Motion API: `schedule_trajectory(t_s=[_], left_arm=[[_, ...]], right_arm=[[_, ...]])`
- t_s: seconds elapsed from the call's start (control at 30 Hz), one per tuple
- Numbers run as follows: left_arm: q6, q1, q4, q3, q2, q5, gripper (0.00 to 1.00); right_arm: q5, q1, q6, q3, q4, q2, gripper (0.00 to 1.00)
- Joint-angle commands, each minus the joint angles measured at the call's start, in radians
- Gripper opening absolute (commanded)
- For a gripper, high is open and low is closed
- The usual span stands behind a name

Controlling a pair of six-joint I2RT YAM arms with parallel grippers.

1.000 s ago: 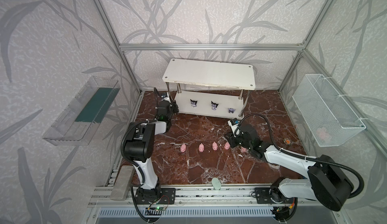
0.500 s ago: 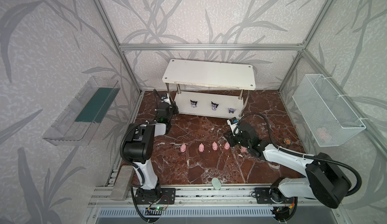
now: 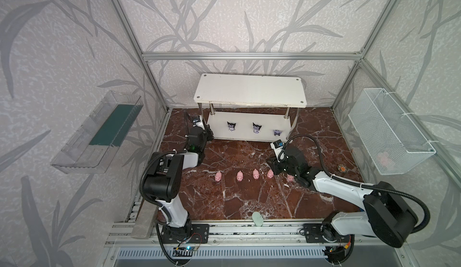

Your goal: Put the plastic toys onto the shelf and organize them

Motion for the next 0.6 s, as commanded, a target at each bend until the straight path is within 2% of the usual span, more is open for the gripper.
schedule_trajectory(t_s=[0.0,0.4,0.57], left_arm=[[-0.05,-0.05,0.002,-0.034,-0.038,0.059,0.2],[-0.047,-0.097,-0.012,-0.102,-0.104,0.024,0.21],[-0.036,-0.097,-0.041,-0.123,-0.157,-0.002,0.28]], right_arm=[[0.007,-0.002,0.006,0.017,-0.001,0.006,0.29],[0.012,-0.002,0.01,0.0,0.002,-0.008,0.29],[0.012,-0.003,0.013,-0.004,0.004,-0.016,0.29]])
